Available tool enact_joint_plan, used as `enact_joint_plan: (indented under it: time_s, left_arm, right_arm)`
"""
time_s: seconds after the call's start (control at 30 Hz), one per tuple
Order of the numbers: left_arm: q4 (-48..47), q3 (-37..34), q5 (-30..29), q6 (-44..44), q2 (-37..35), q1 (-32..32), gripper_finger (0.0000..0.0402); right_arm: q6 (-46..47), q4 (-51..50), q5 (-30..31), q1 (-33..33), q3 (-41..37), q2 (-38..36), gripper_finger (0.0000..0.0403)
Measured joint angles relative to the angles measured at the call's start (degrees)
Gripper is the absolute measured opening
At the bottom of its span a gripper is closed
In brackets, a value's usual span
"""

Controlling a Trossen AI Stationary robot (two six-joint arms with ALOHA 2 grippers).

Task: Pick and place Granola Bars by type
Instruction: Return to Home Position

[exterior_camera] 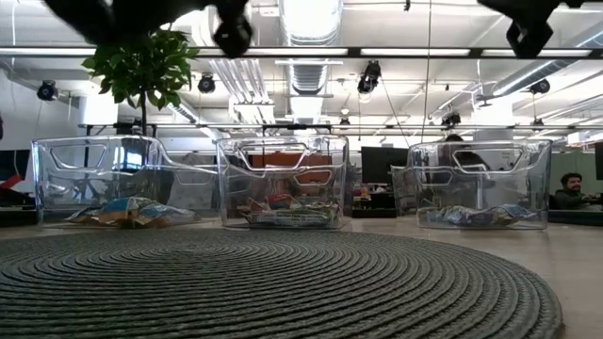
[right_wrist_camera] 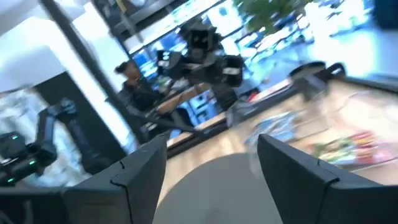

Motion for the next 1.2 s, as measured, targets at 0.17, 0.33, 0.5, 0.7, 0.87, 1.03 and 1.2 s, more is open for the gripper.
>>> enact_joint_plan:
  time_s: [0.17, 0.33, 0.5, 0.7, 0.87, 1.03, 1.2]
  left_arm:
    - [1.53, -10.09, 0.01, -0.85, -10.81, 1.26, 0.0193]
    - [5.4, -19.06, -0.96, -0.88, -20.89, 1.31, 0.0193]
    - [5.23, -24.97, -2.32, -0.97, -28.22, 1.44, 0.0193]
    - [4.64, -30.4, -2.55, -0.8, -35.3, 2.04, 0.0193]
    - [4.96, -34.72, -2.55, -0.25, -40.55, 2.18, 0.0193]
    - [1.93, -35.48, -3.38, 2.88, -44.86, 2.32, 0.0193]
    - [-0.29, -35.51, -4.08, 5.71, -46.37, 2.64, 0.0193]
  right_arm:
    - [-1.28, -0.83, -0.04, -3.7, -2.88, -6.52, 0.0242]
    - [-4.19, -1.03, -0.14, -4.01, -6.68, -13.99, 0.0242]
    - [-9.63, -0.84, 0.14, -4.01, -9.71, -21.19, 0.0242]
    - [-11.3, -1.2, 2.21, -4.25, -9.68, -21.07, 0.0242]
    - [-10.07, -1.22, 3.09, -4.27, -10.31, -21.12, 0.0242]
    - [-5.27, -0.8, 3.07, -4.22, -13.23, -21.12, 0.0242]
    - [-1.84, 1.12, 3.29, -4.24, -17.56, -21.12, 0.0242]
